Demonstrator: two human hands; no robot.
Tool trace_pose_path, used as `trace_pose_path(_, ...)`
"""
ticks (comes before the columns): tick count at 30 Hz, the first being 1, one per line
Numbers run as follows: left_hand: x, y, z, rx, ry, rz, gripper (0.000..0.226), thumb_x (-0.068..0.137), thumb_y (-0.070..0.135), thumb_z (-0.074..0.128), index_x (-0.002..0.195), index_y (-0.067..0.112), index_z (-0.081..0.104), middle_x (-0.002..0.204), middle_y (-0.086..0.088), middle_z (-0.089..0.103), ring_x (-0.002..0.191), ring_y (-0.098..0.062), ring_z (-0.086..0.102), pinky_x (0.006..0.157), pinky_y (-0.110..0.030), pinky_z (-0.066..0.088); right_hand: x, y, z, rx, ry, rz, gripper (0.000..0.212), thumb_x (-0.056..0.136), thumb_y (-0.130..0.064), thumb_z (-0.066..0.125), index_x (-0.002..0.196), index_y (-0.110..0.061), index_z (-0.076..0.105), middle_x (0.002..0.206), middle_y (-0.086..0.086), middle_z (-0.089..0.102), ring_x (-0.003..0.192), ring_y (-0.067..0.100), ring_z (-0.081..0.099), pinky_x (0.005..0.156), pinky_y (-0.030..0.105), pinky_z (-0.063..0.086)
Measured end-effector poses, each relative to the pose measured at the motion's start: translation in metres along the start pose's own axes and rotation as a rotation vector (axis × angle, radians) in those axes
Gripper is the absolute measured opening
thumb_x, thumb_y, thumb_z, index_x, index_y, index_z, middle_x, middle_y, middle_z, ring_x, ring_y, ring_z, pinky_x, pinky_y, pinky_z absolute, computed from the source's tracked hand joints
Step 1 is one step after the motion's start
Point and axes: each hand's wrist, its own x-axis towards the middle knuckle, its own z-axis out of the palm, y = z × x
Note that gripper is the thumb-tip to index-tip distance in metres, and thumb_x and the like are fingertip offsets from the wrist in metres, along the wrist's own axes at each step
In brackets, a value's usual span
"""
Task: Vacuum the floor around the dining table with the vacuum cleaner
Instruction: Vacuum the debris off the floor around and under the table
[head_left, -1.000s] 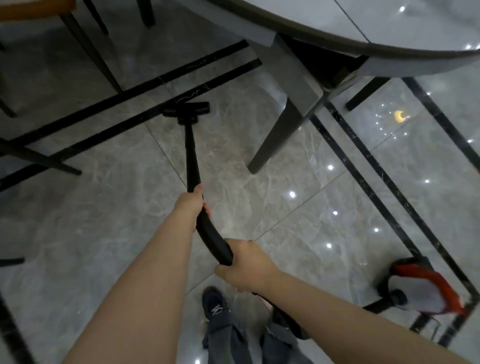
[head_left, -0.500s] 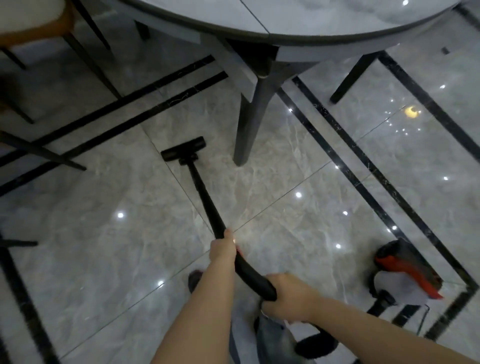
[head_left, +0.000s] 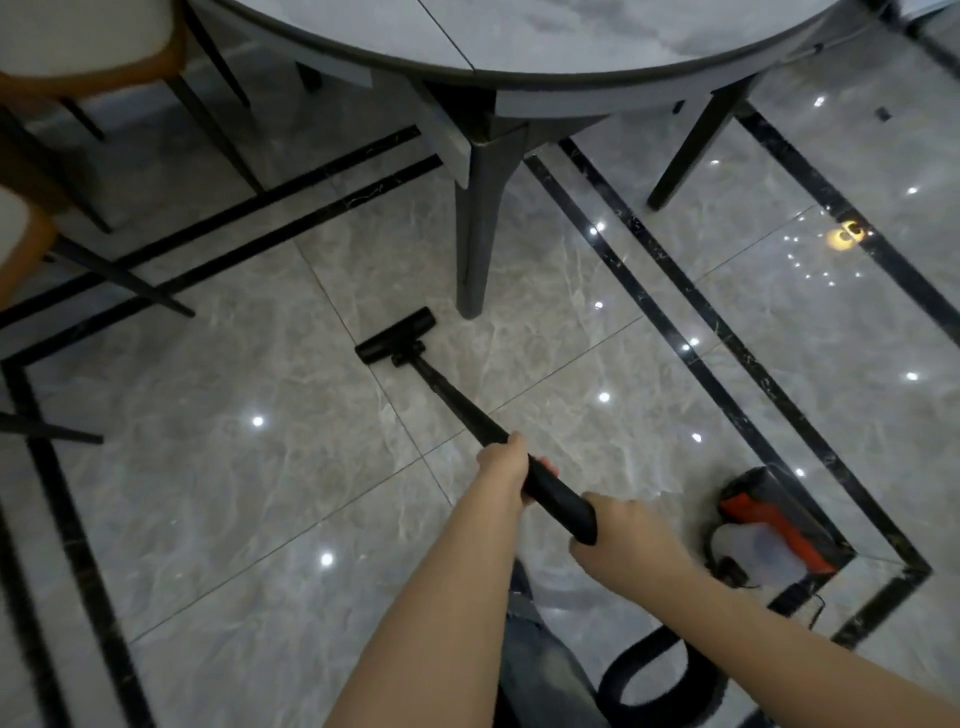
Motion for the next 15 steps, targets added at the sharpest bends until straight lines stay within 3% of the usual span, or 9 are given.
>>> trace_pose_path(3, -0.011, -0.037, 0.011, -0.013, -0.024, -0.018, 0.040, 0.103, 0.028, 0.049, 0.133, 0.002, 0.044, 0.084, -0.014, 0.062, 0.064, -0.021, 0.063, 0.037, -0.024, 0.051, -0.031, 0.022, 0.005, -0.042, -0.012, 0.052, 0.013, 0.087, -0.024, 0.058, 0.080, -0.031, 0.049, 0.072, -0.009, 0.060, 0.061, 0.009, 0.058, 0.049, 0.020, 0.039)
trace_pose_path(5, -0.021, -0.053, 0.011, -0.029, -0.020, -0.016, 0.040, 0.103, 0.028, 0.049, 0.135, 0.003, 0.043, 0.085, -0.014, 0.061, 0.066, -0.021, 0.063, 0.037, -0.024, 0.051, -0.046, 0.027, 0.007, -0.073, -0.030, 0.072, 0.019, 0.088, -0.026, 0.059, 0.076, -0.034, 0.046, 0.074, -0.009, 0.061, 0.062, 0.009, 0.058, 0.052, 0.022, 0.043)
trace_pose_path(8, -0.030, -0.057, 0.002, -0.034, -0.057, 0.018, 0.038, 0.104, 0.029, 0.048, 0.133, 0.004, 0.044, 0.080, -0.012, 0.060, 0.064, -0.020, 0.061, 0.042, -0.027, 0.052, -0.057, 0.018, 0.012, -0.033, 0.004, 0.044, 0.013, 0.088, -0.027, 0.061, 0.080, -0.030, 0.052, 0.075, -0.006, 0.064, 0.065, 0.013, 0.064, 0.055, 0.025, 0.051)
trace_pose_path(12, -0.029, -0.051, -0.022, 0.007, 0.000, 0.082, 0.023, 0.104, 0.027, 0.046, 0.115, 0.006, 0.047, 0.073, -0.010, 0.056, 0.060, -0.020, 0.057, 0.059, -0.032, 0.055, -0.060, -0.007, 0.031, 0.079, 0.052, -0.010, 0.010, 0.089, -0.026, 0.064, 0.095, -0.017, 0.062, 0.079, 0.001, 0.068, 0.061, 0.017, 0.068, 0.057, 0.031, 0.059)
trace_pose_path(15, -0.033, -0.067, -0.026, 0.085, -0.012, 0.065, 0.018, 0.105, 0.026, 0.044, 0.110, 0.008, 0.043, 0.075, -0.011, 0.056, 0.060, -0.019, 0.056, 0.058, -0.032, 0.054, -0.074, -0.002, 0.048, 0.104, 0.040, 0.027, 0.014, 0.088, -0.022, 0.062, 0.100, -0.015, 0.063, 0.083, 0.005, 0.069, 0.066, 0.023, 0.070, 0.063, 0.038, 0.063)
